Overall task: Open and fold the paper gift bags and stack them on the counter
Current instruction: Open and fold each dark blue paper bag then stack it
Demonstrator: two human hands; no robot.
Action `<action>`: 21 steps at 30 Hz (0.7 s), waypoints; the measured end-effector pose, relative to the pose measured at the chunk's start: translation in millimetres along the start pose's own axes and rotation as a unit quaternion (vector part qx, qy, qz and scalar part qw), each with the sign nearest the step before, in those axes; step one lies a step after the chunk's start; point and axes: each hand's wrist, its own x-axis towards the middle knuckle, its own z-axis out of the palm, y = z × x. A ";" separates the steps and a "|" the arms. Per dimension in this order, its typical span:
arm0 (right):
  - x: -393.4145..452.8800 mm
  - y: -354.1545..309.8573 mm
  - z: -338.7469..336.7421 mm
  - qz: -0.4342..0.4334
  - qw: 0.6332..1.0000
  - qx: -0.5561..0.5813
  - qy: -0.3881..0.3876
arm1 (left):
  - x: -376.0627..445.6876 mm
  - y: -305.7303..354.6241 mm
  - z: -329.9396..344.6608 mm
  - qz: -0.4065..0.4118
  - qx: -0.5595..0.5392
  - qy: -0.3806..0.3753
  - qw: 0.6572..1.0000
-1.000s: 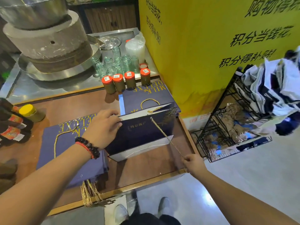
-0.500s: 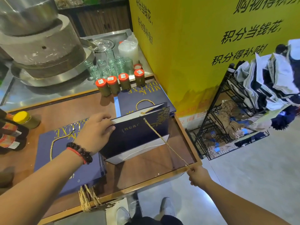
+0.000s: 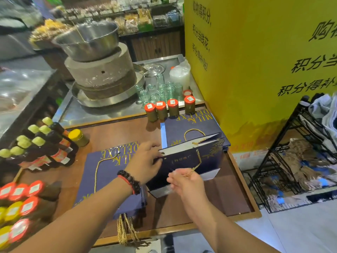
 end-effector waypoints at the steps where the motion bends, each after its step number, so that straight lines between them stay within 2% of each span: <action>1: 2.3 -1.9 5.6 -0.007 1.000 0.002 0.016 | -1.3 -0.1 1.3 0.004 -0.003 0.001 1.000; 7: 7.1 -10.4 32.1 -0.008 0.995 0.086 0.046 | -3.1 -4.0 2.9 -0.009 -0.010 0.005 1.000; 13: 6.3 -5.5 37.3 -0.034 0.996 0.022 0.086 | -0.6 -4.9 4.2 0.005 0.004 0.018 1.000; 21: 8.7 -1.5 44.0 -0.060 0.993 0.032 0.091 | 0.4 -5.8 4.9 0.020 -0.008 0.016 1.000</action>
